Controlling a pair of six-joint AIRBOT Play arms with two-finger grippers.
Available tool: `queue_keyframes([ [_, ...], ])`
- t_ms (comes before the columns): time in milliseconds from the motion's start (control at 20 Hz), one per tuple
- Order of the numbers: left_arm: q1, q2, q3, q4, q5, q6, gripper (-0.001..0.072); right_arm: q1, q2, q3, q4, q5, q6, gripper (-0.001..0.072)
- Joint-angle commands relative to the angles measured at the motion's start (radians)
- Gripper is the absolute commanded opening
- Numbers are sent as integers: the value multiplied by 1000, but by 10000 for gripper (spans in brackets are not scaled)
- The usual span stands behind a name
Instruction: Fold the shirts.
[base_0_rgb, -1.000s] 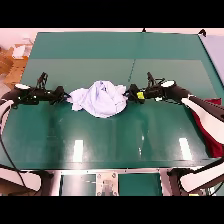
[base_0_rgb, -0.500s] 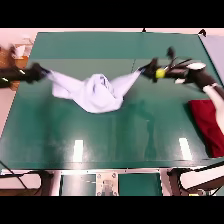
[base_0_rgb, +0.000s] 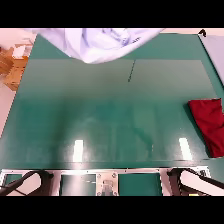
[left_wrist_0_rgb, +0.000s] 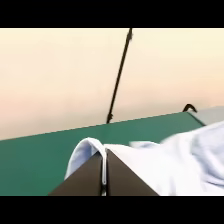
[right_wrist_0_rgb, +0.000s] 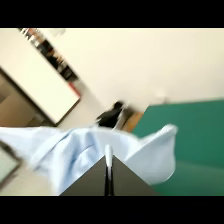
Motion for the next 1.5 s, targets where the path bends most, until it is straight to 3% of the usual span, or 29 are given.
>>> queue_keyframes([
  [0, 2, 50, 66, 192, -74, -83, 22, -95, 168, 26, -282, 67, 68, 14],
  [100, 2, 50, -15, 232, -135, -114, 22, -96, 255, -75, -543, 100, 121, 14],
  [200, 2, 50, -163, 141, -149, -105, 22, -96, 332, -267, -639, 77, 128, 14],
  [350, -17, 50, -443, -34, -166, -15, 22, -89, 387, -642, -553, -23, 49, 14],
  [550, -134, 50, -782, -60, -90, 148, 22, -56, 374, -1066, -374, -243, -117, 15],
  [700, -196, 43, -996, -38, 83, 188, 22, -57, 312, -1224, -375, -349, -162, 15],
  [900, -248, -60, -1133, -42, 229, 243, 22, -56, 124, -1234, -368, -410, -187, 16],
  [950, -262, -98, -1134, -44, 239, 245, 22, -57, 77, -1218, -367, -410, -188, 35],
  [1050, -269, -145, -1133, -63, 278, 245, 22, -69, 17, -1136, -390, -368, -188, 346],
  [1100, -269, -153, -1132, -69, 308, 245, 22, -78, 11, -1073, -390, -326, -187, 459],
  [1250, -269, -153, -1106, -69, 326, 246, 22, -12, 12, -885, -370, -227, -187, 499],
  [1350, -269, -153, -1094, -68, 327, 245, 22, 145, -8, -861, -370, -329, -176, 551],
  [1450, -269, -153, -1091, -69, 327, 245, 23, 311, -103, -853, -351, -456, -149, 552],
])
